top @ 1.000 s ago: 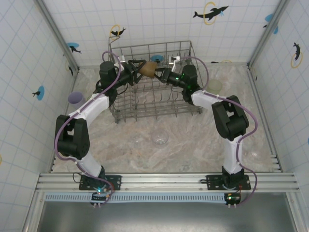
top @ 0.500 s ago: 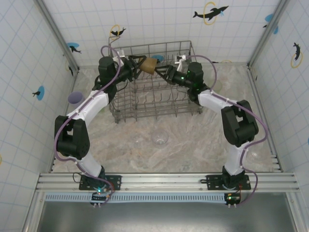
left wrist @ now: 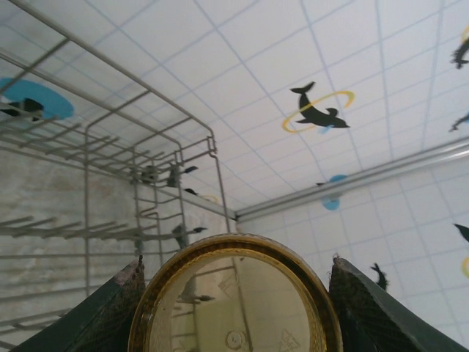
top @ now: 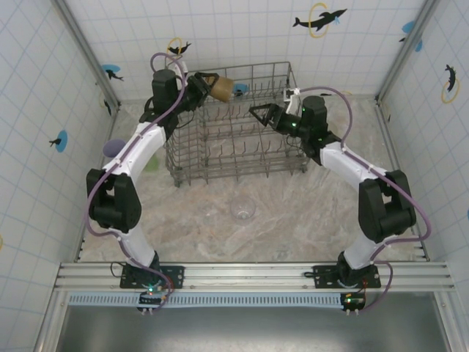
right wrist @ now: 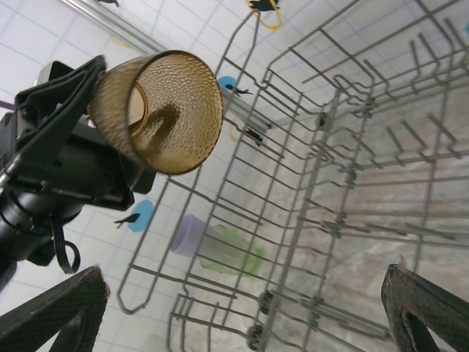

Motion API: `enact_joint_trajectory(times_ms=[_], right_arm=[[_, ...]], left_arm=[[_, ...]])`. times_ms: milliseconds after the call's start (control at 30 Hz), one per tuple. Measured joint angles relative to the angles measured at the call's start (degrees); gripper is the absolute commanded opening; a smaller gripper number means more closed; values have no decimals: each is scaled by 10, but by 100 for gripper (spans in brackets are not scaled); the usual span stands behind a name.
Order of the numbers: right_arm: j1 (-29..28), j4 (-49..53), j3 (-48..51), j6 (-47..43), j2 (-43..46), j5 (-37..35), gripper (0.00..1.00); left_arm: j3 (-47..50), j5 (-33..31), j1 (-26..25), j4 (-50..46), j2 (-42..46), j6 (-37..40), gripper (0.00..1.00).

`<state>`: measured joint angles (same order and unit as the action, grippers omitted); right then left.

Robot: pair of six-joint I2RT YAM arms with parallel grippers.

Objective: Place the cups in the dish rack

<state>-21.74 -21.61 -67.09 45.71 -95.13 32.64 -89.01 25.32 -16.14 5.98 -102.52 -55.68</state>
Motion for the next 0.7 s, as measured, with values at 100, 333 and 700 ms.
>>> enact_joint_trajectory(times_ms=[100,333,700], right_arm=[[1,49,3,-40,28,-21,99],[1,159,22,-121,107,-94,99],[12,257,106,-182,210,-196,99]], left_arm=[[-34,-24,0,-33,-30,31,0],[-110,-99,-4,-110,-84,116,0],[-177,-204,-28,-169,-145,232,0]])
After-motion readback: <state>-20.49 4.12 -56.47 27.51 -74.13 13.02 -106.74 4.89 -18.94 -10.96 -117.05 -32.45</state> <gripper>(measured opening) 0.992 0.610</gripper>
